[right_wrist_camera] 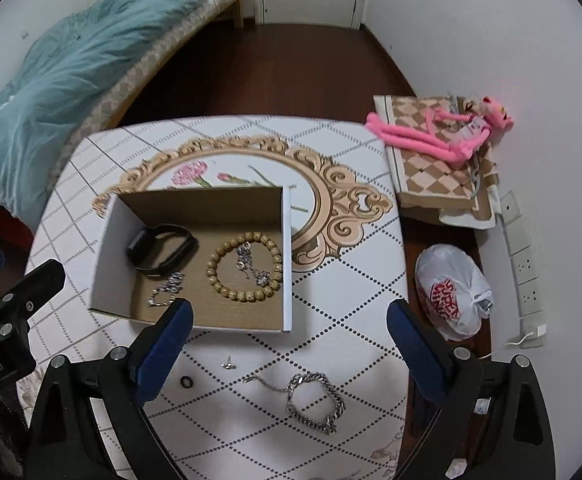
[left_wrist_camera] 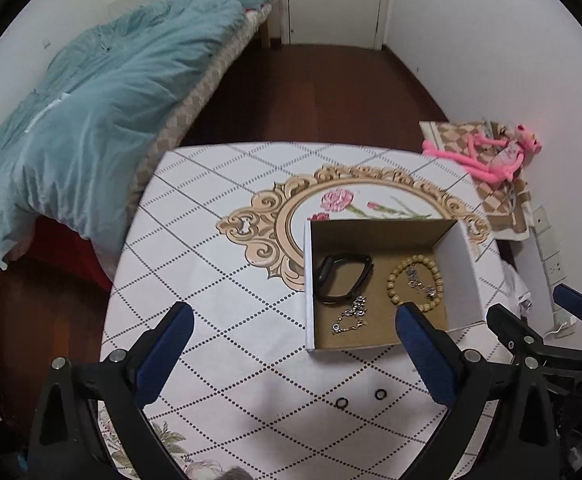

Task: Organize jewelry
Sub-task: 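Withdraw both tools toward the thick silver chain bracelet and black rings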

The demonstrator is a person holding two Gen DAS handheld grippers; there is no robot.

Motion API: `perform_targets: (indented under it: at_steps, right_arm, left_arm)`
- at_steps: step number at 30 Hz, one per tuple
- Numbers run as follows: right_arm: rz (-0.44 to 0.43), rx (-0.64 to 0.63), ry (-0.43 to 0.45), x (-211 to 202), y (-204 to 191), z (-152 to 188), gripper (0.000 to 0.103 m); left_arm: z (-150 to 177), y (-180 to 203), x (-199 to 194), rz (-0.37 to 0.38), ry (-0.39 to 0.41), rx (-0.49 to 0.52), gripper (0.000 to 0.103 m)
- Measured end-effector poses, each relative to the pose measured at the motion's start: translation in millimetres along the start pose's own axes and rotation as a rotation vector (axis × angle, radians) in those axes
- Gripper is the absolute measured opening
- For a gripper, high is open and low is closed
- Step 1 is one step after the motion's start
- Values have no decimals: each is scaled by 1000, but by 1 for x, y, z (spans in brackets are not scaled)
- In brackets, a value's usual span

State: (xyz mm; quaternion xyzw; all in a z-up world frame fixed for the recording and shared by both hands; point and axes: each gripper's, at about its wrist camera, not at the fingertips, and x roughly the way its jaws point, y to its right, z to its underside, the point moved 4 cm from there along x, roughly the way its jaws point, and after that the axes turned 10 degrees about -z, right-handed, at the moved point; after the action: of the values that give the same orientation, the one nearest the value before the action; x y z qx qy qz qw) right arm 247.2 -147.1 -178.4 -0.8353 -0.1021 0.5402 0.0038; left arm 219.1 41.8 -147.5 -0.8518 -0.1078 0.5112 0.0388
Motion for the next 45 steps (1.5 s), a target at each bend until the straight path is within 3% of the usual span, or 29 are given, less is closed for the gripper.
perform_targets:
  at_steps: [6,19,24,31,34,36,40,41,42,45]
  right_arm:
    - [6,-2,76,-40,-7,8,99]
    - [-39,37,159,-96,-10,39,99]
    - [-33,116,121,-77,18,64,99]
    - [-28,271,12,-17,66,112,98]
    - [-30,311,-35,14,78,129,91]
    - [-31,324,-40,27,83,136,77]
    - [-21,324,-40,50,85,144,63]
    - [-15,317,-40,54,85,144,57]
    - [-11,316,-48,59,84,145,44]
    - [7,311,-17,62,82,144,35]
  left_arm:
    - [7,-8,-36,0,64,-11,103]
    - [32,-21,-73,-2,99,-54,103]
    - [55,-18,-52,-37,72,-44,103]
    - [90,-9,-1,-95,-17,-18,103]
    - [102,-3,17,-102,-56,-13,103]
    - [109,0,28,-105,-81,-10,103]
    - [119,0,40,-106,-108,-11,103]
    - [121,-2,42,-107,-114,-14,103]
    - [123,-1,45,-106,-117,-13,103]
    - [128,-5,52,-103,-132,-15,103]
